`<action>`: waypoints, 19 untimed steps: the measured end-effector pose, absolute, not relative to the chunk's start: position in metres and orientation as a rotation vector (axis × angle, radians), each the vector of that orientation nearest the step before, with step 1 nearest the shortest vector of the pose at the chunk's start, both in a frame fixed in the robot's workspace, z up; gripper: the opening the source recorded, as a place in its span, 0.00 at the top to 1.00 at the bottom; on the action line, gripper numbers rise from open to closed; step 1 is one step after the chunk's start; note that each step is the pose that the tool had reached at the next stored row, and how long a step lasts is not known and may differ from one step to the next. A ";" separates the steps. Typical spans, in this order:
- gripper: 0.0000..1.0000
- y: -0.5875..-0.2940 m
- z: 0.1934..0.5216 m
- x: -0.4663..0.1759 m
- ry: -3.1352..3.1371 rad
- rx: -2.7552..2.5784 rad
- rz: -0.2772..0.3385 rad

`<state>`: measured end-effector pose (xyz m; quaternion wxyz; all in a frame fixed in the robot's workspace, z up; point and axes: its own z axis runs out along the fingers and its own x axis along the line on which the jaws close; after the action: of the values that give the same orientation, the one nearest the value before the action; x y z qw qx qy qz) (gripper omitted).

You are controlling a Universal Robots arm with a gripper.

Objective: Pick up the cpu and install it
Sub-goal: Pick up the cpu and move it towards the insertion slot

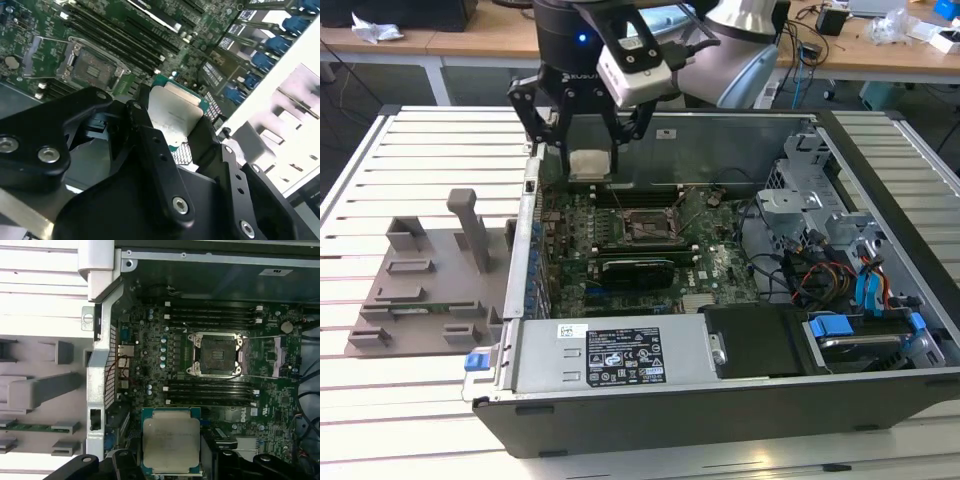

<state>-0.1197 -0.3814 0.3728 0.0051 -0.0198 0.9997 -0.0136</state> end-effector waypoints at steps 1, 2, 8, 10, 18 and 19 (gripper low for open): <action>0.45 -0.380 0.372 -0.116 3.131 -0.062 -0.042; 0.45 -0.379 0.372 -0.113 3.131 -0.062 -0.043; 0.45 -0.373 0.370 -0.094 3.131 -0.063 -0.042; 0.45 -0.372 0.369 -0.087 3.132 -0.062 -0.042; 0.45 -0.363 0.366 -0.057 3.133 -0.063 -0.042; 0.45 -0.362 0.366 -0.053 3.133 -0.063 -0.043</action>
<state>-0.0531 -0.3620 0.3660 0.0039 -0.0202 0.9997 -0.0136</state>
